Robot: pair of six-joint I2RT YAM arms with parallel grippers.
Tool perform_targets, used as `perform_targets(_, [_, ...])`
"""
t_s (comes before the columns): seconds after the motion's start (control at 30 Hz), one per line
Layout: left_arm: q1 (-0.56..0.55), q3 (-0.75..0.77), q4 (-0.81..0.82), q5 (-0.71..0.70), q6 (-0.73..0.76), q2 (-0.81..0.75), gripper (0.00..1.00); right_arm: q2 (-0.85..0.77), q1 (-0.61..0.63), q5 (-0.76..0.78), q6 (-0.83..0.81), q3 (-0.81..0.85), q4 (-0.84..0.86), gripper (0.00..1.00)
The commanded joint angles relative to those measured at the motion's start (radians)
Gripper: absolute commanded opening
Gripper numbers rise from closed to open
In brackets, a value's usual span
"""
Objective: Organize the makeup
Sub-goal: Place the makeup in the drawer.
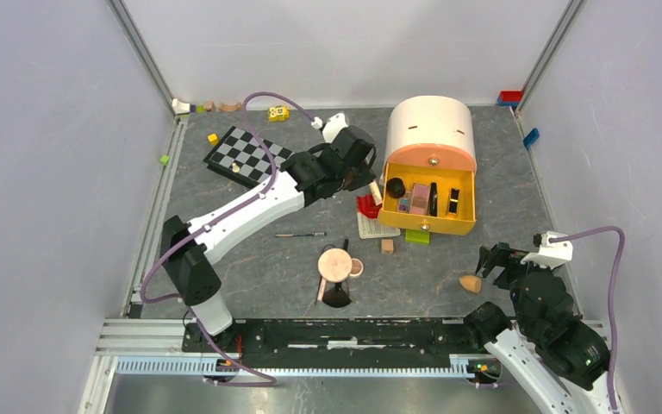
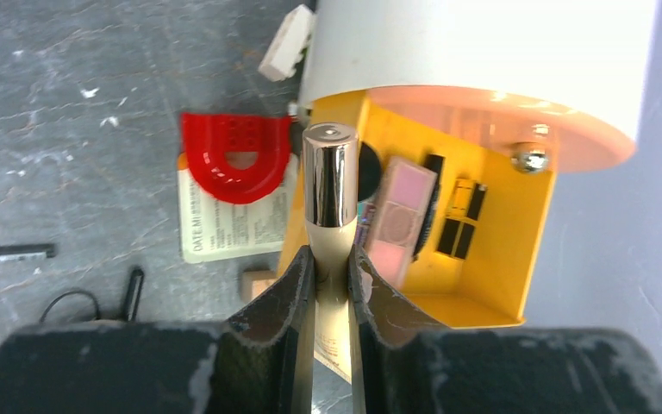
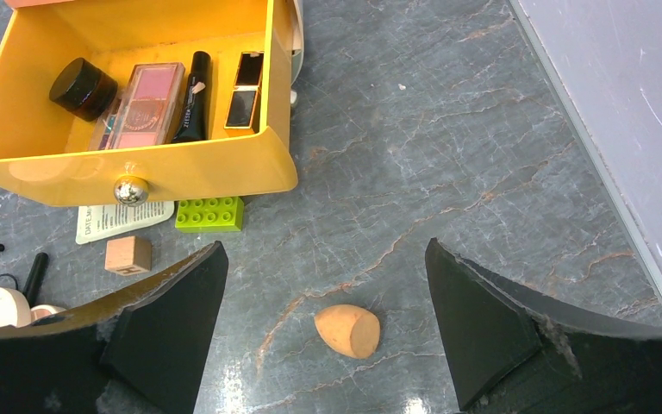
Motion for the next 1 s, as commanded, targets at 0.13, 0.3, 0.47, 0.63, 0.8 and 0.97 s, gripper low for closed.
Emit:
perform_targets(0.13, [-0.040, 0.151, 0.103, 0.063, 0.138, 0.102, 0.04, -0.011, 0.006, 0.011, 0.003, -0.001, 0.021, 0.92])
perform_targets(0.3, [-0.053, 0.218, 0.126, 0.096, 0.208, 0.164, 0.07, -0.010, 0.006, 0.010, 0.002, -0.001, 0.023, 0.92])
perform_targets(0.47, [-0.061, 0.302, 0.113, 0.139, 0.265, 0.243, 0.08, -0.008, 0.006, 0.011, 0.002, -0.001, 0.022, 0.92])
perform_targets(0.63, [-0.070, 0.358, 0.107, 0.176, 0.308, 0.311, 0.07, -0.012, 0.006, 0.011, 0.003, 0.000, 0.021, 0.92])
perform_targets(0.8, [-0.082, 0.396, 0.107, 0.184, 0.342, 0.362, 0.07, -0.009, 0.006, 0.012, 0.002, -0.001, 0.022, 0.92])
perform_targets(0.97, [-0.087, 0.464, 0.081, 0.185, 0.374, 0.421, 0.07, -0.015, 0.006, 0.015, 0.004, -0.001, 0.021, 0.92])
